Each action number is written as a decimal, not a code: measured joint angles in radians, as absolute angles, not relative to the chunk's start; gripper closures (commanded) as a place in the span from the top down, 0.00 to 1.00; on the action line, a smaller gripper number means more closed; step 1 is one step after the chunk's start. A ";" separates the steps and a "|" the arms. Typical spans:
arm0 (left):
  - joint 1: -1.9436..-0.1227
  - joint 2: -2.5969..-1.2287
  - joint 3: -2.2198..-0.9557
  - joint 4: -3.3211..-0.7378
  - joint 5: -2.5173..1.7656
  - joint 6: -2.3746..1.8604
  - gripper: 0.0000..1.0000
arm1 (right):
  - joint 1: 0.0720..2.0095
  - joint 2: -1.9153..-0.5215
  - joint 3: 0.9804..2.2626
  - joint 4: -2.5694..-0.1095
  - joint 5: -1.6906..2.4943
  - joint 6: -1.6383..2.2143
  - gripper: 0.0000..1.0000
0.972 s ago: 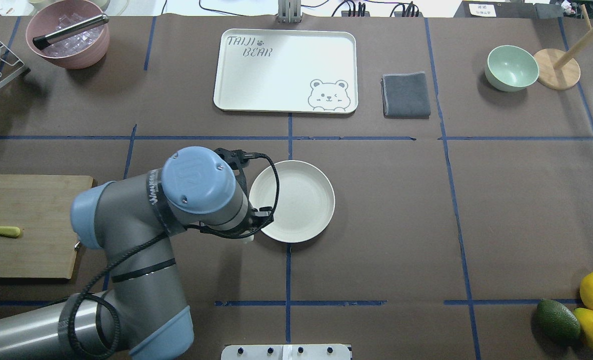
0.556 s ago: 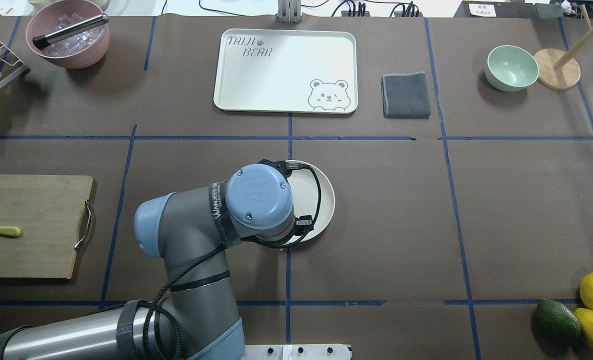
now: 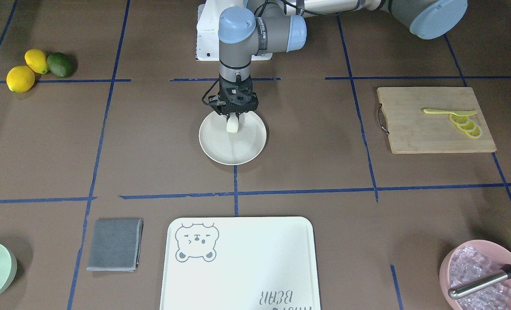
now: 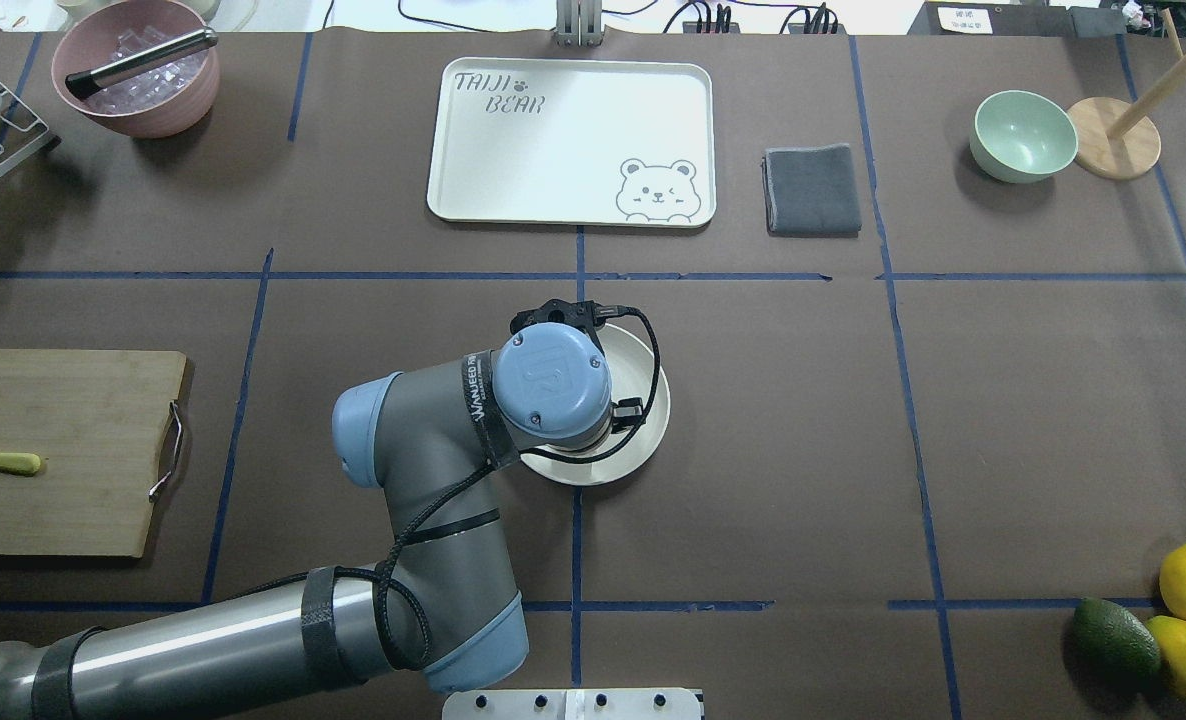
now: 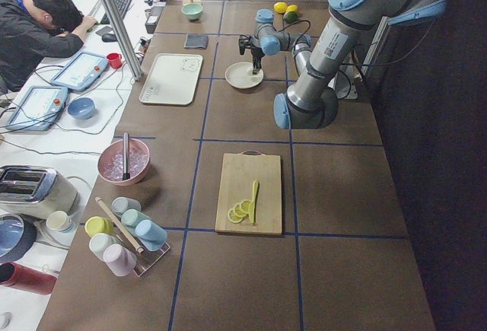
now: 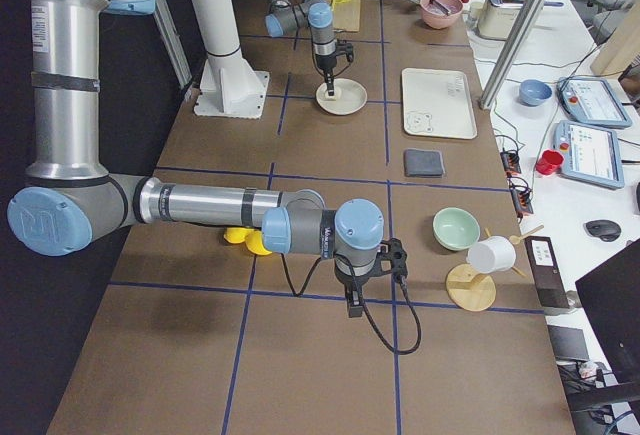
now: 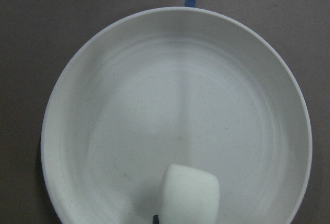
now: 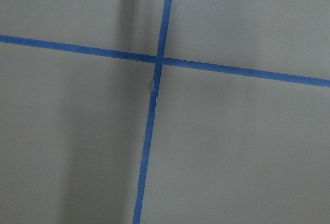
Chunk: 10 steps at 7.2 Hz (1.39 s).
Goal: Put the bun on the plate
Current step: 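Lower the bun onto the plate and open the left gripper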
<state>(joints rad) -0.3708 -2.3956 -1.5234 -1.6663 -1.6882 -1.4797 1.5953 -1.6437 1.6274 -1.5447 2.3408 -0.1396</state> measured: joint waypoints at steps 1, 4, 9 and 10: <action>-0.373 -2.397 -1.515 -1.672 -1.683 -1.479 0.34 | 1.595 -1.643 1.628 -1.545 2.341 -0.140 1.00; -0.374 -2.401 -1.506 -1.675 -1.679 -1.476 0.80 | 1.595 -1.644 1.630 -1.545 2.341 -0.140 1.00; -0.422 -2.414 -1.523 -1.641 -1.707 -1.417 1.00 | 1.595 -1.643 1.631 -1.544 2.341 -0.141 1.00; -0.477 -2.408 -1.565 -1.577 -1.774 -1.379 1.00 | 1.595 -1.644 1.631 -1.543 2.341 -0.141 1.00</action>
<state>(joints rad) -0.4769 -2.4084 -1.5652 -1.5768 -1.7743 -1.3791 1.5953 -1.6438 1.6308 -1.5434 2.3409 -0.1409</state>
